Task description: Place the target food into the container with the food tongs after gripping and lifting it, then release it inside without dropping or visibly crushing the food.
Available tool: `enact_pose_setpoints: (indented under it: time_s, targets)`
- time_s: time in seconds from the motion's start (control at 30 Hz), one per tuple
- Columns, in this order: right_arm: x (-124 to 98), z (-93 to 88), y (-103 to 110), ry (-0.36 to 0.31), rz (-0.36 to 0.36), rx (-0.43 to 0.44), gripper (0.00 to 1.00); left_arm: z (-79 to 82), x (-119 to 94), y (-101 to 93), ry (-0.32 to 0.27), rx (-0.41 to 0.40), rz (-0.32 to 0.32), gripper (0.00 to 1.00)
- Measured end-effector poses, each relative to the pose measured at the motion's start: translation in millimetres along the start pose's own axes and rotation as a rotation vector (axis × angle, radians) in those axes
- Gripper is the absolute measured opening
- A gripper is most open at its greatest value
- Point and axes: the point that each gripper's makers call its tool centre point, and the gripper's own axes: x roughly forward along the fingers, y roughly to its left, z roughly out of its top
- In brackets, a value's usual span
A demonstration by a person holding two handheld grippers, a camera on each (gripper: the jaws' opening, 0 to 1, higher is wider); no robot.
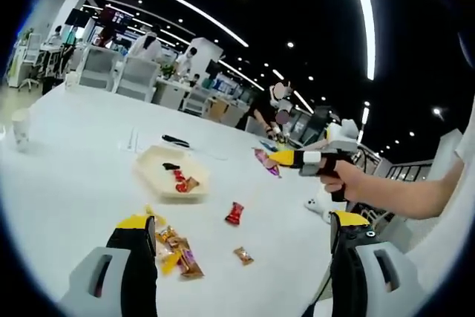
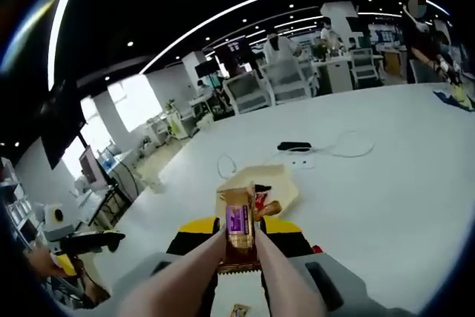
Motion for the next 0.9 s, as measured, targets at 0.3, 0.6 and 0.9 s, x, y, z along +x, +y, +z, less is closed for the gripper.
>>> enact_pose_setpoints:
  time_s: [0.3,0.6,0.9]
  targets:
    - [1.6,6.5,-6.7,-0.003,-0.003,-0.003,0.20,3.1,9.0,3.9,-0.008,-0.010,0.003,0.98]
    - [4.0,16.4,-12.7,-0.005,-0.003,-0.024,0.20,10.3,10.5,8.3,-0.026,-0.017,0.018,0.98]
    - [8.6,32.2,-12.3,-0.015,0.011,-0.048,0.21,11.9,12.8,10.9,-0.034,-0.018,0.025,0.98]
